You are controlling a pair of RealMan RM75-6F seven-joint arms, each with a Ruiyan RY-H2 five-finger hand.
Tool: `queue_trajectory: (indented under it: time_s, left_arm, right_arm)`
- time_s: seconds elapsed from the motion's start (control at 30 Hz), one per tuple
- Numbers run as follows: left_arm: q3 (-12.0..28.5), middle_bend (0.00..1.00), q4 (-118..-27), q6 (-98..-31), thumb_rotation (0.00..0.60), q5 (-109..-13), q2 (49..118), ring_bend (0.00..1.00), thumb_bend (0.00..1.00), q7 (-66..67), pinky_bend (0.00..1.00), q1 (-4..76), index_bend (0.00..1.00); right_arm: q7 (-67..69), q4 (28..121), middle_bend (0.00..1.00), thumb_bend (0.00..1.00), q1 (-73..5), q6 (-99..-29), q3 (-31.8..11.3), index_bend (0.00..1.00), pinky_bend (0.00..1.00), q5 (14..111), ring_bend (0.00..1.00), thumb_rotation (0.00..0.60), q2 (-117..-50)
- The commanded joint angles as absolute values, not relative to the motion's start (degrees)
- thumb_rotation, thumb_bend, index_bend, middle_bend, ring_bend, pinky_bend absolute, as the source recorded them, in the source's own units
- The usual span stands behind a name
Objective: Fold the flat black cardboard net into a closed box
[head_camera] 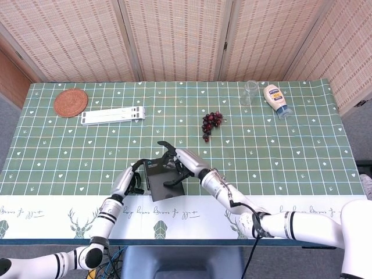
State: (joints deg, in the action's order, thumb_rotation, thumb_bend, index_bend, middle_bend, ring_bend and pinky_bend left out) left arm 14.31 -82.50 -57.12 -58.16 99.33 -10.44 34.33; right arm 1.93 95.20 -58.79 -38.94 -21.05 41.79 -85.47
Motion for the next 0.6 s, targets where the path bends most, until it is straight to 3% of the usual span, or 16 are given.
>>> queue_trajectory:
  time_s: [0.03, 0.13, 0.27, 0.6]
  left_arm:
    - [14.59, 0.21, -83.47, -56.78, 0.600, -57.11, 99.18, 0.66, 0.07, -9.65, 0.81, 33.88, 0.13]
    - [14.43, 0.07, -84.90, -55.70, 0.600, -56.81, 97.84, 0.62, 0.07, -9.43, 0.81, 33.66, 0.01]
    - [14.74, 0.01, -85.32, -55.11, 0.600, -56.48, 97.13, 0.59, 0.07, -9.74, 0.80, 33.42, 0.00]
    - [14.04, 0.00, -88.19, -53.54, 0.600, -54.55, 93.79, 0.55, 0.05, -7.44, 0.79, 32.86, 0.00]
  right_arm:
    - [-5.34, 94.56, 0.34, 0.00, -62.25, -43.59, -17.82, 0.02, 1.00, 40.07, 0.83, 0.600, -86.46]
    - [-8.34, 93.92, 0.34, 0.00, -63.63, -44.81, -17.03, 0.05, 1.00, 38.45, 0.83, 0.600, -87.18]
    - [-11.04, 92.96, 0.34, 0.00, -64.77, -46.41, -16.42, 0.06, 1.00, 37.01, 0.84, 0.600, -88.33]
    - [-14.12, 93.02, 0.36, 0.00, -66.11, -48.23, -16.30, 0.09, 1.00, 34.55, 0.85, 0.600, -90.05]
